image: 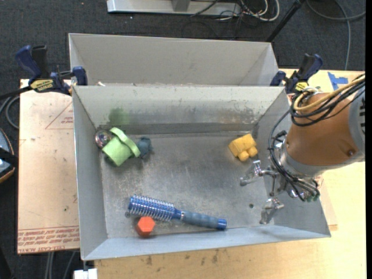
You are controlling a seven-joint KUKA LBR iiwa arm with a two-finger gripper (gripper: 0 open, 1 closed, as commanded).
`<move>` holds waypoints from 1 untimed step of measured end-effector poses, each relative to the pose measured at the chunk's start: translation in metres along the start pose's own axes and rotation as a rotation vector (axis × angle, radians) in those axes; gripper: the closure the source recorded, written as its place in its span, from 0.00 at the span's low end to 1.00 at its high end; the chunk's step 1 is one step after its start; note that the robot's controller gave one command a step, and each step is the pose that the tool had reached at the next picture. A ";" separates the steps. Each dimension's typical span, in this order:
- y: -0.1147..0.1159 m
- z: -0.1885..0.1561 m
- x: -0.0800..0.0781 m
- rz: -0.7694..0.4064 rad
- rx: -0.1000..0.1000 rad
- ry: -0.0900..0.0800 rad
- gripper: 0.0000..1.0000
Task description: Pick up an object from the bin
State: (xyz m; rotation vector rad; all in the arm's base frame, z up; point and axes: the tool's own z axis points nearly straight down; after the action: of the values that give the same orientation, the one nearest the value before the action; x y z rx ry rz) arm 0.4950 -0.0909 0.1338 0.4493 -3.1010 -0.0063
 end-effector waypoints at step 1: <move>0.072 -0.037 -0.083 -0.187 0.004 -0.015 0.00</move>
Offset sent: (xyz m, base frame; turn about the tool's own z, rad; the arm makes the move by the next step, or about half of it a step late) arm 0.0574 0.0877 0.0359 -0.1798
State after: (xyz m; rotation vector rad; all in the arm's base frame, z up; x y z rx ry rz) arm 0.5546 0.0017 0.1705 0.7403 -3.0613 -0.0040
